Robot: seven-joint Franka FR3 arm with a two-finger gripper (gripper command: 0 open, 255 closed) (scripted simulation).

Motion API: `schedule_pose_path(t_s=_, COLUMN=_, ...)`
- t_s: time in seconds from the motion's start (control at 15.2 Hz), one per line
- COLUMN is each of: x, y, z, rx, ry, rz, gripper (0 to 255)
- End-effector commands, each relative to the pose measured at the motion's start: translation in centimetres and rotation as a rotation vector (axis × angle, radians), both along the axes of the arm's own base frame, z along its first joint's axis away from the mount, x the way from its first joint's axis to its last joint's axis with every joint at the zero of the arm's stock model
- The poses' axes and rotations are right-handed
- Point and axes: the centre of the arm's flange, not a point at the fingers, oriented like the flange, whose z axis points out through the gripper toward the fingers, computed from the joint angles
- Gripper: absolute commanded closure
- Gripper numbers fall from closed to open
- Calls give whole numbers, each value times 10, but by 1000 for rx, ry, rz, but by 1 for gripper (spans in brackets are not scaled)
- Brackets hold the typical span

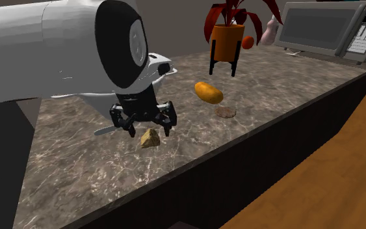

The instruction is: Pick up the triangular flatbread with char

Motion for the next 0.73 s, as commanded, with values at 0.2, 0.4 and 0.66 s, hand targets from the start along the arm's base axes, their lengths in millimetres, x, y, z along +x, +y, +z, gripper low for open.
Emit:
schedule_pose_path(t_s=0.2, x=-2, y=4, z=-27, rx=-2, ry=-5, rz=5, gripper=0)
schedule_pose_path(t_s=0.4, x=-2, y=4, z=-35, rx=-2, ry=-5, rz=5, gripper=0)
schedule_pose_path(t_s=0.66, x=-3, y=4, z=-35, rx=-2, ry=-5, rz=5, gripper=255)
